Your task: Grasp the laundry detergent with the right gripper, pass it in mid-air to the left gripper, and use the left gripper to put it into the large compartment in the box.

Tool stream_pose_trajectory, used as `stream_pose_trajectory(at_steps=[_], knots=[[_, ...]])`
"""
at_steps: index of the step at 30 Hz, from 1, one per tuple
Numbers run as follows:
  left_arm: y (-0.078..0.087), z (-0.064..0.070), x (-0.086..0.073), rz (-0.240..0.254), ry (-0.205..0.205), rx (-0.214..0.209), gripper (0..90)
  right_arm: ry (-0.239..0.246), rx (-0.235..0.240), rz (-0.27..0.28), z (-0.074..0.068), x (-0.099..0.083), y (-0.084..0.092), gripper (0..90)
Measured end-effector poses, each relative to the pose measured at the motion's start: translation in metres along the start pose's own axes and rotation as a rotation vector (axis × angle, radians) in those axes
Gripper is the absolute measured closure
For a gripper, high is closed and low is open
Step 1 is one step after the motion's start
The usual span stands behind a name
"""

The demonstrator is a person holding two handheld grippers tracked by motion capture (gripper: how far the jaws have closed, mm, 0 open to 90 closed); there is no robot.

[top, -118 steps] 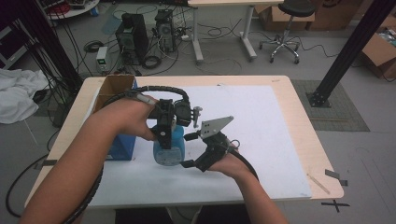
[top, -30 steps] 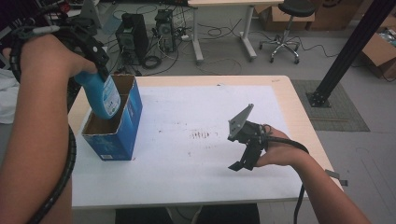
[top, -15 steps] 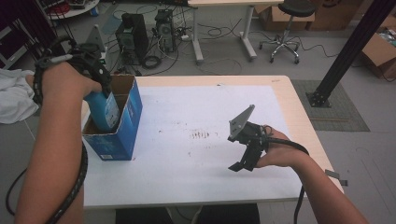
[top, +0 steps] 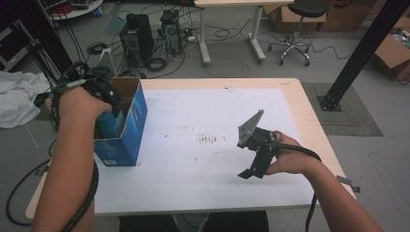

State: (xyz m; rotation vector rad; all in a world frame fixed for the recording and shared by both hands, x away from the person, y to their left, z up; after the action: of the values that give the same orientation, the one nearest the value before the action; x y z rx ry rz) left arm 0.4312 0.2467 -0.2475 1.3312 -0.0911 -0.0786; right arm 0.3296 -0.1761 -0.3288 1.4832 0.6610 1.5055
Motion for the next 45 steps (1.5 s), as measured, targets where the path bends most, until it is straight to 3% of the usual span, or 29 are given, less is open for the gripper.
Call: stream_pose_trajectory(at_steps=[11,17,25,33,38,45], knots=[[-0.025,-0.012,0.002,-0.009,0.009,-0.012,38.4,-0.001,0.002,-0.052,0.001,-0.003,0.001,0.0],[-0.031,-0.014,0.002,-0.001,0.004,-0.021,38.4,0.014,0.003,-0.144,0.007,-0.003,0.007,0.0],[-0.040,-0.017,0.002,0.003,-0.002,-0.019,38.4,0.041,-0.034,-0.255,0.019,-0.007,0.025,0.0],[-0.048,-0.018,0.001,-0.014,0.005,-0.022,38.4,0.040,-0.042,-0.308,0.025,-0.016,0.038,0.0],[-0.048,-0.018,0.000,-0.002,0.001,-0.021,38.4,0.053,-0.026,-0.356,0.025,-0.016,0.041,0.1],[-0.050,-0.019,-0.001,0.023,0.008,-0.025,38.4,0.062,-0.032,-0.374,0.030,-0.013,0.048,0.1]])
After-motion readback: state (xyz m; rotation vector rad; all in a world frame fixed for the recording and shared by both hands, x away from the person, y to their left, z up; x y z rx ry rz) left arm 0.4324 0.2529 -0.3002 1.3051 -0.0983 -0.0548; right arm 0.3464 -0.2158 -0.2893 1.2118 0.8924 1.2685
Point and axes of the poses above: each handheld gripper's, and its own axes: y roughly backward along the jaws, x roughly out of its top, z roughly to its right, the point moved 1 cm from there along -y, roughly forward along the jaws, and after that the axes turned 15 degrees about -x, right-handed, at the moved point
